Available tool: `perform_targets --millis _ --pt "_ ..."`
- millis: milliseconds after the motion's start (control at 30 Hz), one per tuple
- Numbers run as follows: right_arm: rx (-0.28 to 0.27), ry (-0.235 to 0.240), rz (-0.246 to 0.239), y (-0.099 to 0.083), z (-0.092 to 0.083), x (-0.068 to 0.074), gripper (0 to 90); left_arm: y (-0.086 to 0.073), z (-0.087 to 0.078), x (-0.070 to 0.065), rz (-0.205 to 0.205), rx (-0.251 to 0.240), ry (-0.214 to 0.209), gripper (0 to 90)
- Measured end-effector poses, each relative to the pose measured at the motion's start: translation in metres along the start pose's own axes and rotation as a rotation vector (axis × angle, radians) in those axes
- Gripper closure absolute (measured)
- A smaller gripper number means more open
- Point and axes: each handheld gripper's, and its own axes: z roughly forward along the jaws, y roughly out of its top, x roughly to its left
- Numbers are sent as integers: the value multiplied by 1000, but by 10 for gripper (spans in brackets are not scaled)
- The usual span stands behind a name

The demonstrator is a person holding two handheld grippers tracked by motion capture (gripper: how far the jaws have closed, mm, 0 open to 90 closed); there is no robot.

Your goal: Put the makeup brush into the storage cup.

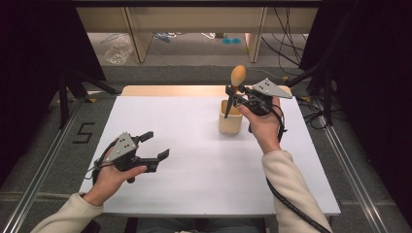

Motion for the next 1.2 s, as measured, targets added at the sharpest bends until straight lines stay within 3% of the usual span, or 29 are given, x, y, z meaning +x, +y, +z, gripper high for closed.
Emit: perform_targets --millis 233,467,1200 --pt "-9 -2 2 0 2 0 640 1 0 1 13 0 -2 148" --pt "-7 -5 1 1 3 -1 640 0 0 0 -6 1 2 148" --pt "-11 -10 9 1 5 -3 640 0 0 0 1 1 0 148"
